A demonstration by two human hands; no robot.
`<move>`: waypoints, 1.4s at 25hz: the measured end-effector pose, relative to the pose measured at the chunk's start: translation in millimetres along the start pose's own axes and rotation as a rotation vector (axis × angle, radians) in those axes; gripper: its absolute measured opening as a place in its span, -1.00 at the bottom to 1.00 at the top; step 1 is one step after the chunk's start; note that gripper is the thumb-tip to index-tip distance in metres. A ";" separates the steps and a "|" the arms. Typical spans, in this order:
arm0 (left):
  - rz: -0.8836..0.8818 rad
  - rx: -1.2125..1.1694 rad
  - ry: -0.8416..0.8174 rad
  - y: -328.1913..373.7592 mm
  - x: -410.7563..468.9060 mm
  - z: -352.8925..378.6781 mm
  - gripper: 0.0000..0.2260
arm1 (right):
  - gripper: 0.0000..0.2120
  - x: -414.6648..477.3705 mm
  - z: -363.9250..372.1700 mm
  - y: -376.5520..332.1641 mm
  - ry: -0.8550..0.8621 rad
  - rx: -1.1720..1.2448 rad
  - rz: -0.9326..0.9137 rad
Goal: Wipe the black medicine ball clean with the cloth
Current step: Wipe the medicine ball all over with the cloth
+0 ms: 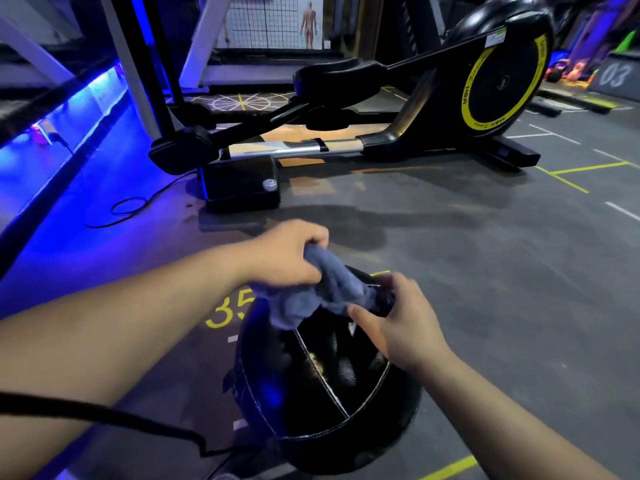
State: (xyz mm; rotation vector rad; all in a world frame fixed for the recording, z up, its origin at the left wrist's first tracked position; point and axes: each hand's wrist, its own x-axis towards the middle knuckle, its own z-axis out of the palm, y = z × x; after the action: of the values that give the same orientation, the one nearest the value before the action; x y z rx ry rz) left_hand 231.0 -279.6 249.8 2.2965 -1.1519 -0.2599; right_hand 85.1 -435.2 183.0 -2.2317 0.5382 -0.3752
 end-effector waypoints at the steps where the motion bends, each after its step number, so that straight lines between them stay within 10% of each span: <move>1: -0.017 -0.277 0.067 8.7 -1.0 -9.0 -0.83 | -0.34 3.1 -0.2 -3.1 0.010 0.165 0.011; 4: -0.047 -1.093 0.041 28.1 -3.2 -25.8 -0.69 | -0.21 14.6 -20.3 -18.5 -0.204 0.891 0.122; 7: -0.078 -1.075 -0.025 24.4 -2.5 -12.3 -0.59 | -0.38 17.2 -38.6 -26.4 -0.480 1.163 0.244; 11: -0.081 -0.177 0.172 3.2 2.8 8.3 -0.74 | -0.81 21.7 -28.1 -10.3 -0.129 0.754 0.262; 14: -0.058 0.059 0.142 -1.9 3.1 12.0 -0.76 | -0.84 28.3 -25.4 -7.0 0.145 0.555 0.258; 18: -0.139 0.112 -0.014 -1.7 3.7 22.5 -0.75 | -0.55 31.0 -13.6 -21.5 0.108 0.396 0.200; 21: -0.310 -0.352 -0.252 2.1 1.6 19.5 -0.72 | -0.25 35.9 13.9 -21.2 -0.024 0.000 0.091; 25: -0.259 0.023 -0.369 -25.9 -2.3 4.4 0.07 | -0.67 35.9 26.5 -4.6 0.073 -0.073 -0.069; 32: -0.218 0.169 -0.399 -36.5 -2.7 44.5 0.26 | -0.70 58.1 0.7 13.7 0.044 0.173 -0.003; 35: -0.189 0.154 -0.370 -31.6 -2.2 50.7 0.26 | -0.68 38.1 12.7 8.7 0.006 -0.072 0.003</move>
State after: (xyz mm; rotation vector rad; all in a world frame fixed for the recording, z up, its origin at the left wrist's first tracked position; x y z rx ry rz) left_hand 230.7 -282.4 190.1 2.5696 -1.1604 -0.7159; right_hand 121.3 -451.0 171.8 -2.2990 0.5664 -0.3669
